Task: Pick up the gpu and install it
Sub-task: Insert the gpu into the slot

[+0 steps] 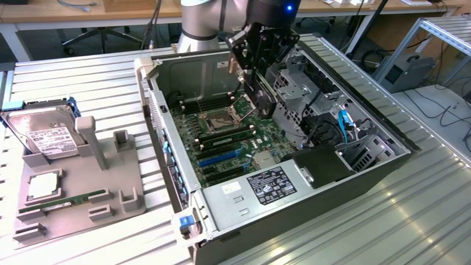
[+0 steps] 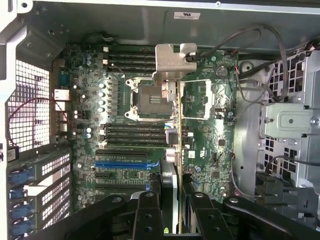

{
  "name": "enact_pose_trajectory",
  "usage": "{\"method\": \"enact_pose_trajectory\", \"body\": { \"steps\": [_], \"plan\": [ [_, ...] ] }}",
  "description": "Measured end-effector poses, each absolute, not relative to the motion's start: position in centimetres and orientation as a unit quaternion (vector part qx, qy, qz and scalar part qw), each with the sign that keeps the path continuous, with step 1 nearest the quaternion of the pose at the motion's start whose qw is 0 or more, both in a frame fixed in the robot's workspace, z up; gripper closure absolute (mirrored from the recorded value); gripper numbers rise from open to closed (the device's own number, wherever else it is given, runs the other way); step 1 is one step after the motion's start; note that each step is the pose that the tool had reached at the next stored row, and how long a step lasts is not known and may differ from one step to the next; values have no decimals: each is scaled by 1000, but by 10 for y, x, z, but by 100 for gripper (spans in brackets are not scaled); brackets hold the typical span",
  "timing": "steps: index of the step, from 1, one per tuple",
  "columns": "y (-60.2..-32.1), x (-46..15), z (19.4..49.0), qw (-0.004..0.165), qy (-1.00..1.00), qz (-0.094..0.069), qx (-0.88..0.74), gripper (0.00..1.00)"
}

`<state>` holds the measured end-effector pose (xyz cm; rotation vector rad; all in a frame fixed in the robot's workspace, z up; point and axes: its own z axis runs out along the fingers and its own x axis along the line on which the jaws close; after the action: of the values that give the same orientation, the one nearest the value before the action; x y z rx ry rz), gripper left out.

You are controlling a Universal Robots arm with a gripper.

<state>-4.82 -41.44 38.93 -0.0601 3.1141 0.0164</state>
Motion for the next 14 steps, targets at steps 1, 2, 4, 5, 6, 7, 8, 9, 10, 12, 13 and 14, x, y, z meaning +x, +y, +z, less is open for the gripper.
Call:
{"method": "enact_pose_trajectory", "body": {
  "steps": [1, 2, 4, 5, 6, 7, 8, 9, 10, 12, 13, 14],
  "plan": [
    [-414, -48, 389, 13, 1000, 5, -21, 73],
    [-414, -48, 389, 13, 1000, 5, -23, 73],
    [-414, -48, 389, 13, 999, 6, -44, 73],
    [-414, -48, 389, 13, 998, 6, -55, 73],
    [-414, -48, 389, 13, 998, 6, -63, 73],
    [-414, -48, 389, 13, 997, 6, -73, 73],
    [-414, -48, 389, 13, 997, 6, -82, 73],
    [-414, -48, 389, 13, 996, 6, -92, 73],
    [-414, -48, 389, 13, 995, 6, -100, 73],
    [-414, -48, 389, 13, 993, 6, -114, 73],
    [-414, -48, 389, 13, 993, 7, -119, 73],
    [-414, -48, 389, 13, 992, 7, -128, 73]
  ]
}}
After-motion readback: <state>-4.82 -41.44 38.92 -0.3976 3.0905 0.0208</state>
